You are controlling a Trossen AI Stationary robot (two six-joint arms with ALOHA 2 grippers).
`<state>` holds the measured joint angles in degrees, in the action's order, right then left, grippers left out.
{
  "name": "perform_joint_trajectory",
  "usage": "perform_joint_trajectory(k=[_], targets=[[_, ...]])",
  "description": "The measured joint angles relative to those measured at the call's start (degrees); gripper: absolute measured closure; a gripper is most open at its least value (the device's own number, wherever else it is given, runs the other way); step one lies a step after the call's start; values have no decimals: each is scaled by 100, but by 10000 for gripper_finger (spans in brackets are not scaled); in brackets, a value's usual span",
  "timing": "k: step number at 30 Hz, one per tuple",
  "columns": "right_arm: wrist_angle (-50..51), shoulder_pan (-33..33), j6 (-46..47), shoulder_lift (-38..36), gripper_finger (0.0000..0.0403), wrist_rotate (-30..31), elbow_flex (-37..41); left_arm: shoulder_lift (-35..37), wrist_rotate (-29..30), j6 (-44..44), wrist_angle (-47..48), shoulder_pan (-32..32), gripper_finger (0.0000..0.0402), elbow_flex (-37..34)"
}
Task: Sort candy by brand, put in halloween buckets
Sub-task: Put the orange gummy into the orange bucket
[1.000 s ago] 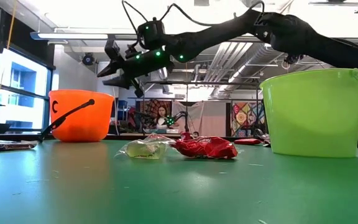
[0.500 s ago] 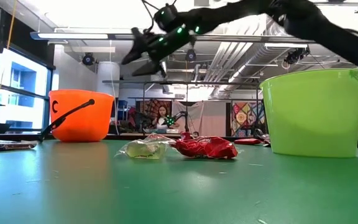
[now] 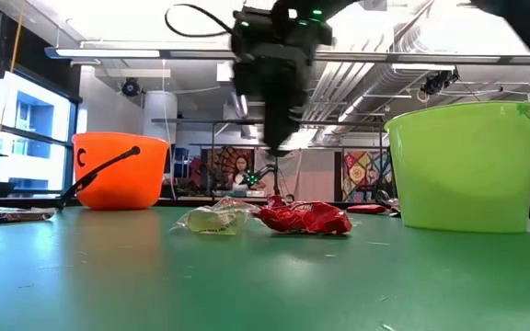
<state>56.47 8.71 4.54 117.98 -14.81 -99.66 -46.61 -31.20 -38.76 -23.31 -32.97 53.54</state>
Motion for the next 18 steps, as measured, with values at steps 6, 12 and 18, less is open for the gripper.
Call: perform_joint_trajectory(k=[6, 12, 18], targets=[[-240, -322, 2479, -695, 140, 342, 929, 2, 0, 188, 34, 0, 255, 0], [-466, -669, 3422, -290, 140, 534, 783, 0, 2, 240, 301, 2, 255, 0], [-480, -642, 3793, 271, 140, 955, 654, 0, 17, 245, 424, -2, 255, 0]])
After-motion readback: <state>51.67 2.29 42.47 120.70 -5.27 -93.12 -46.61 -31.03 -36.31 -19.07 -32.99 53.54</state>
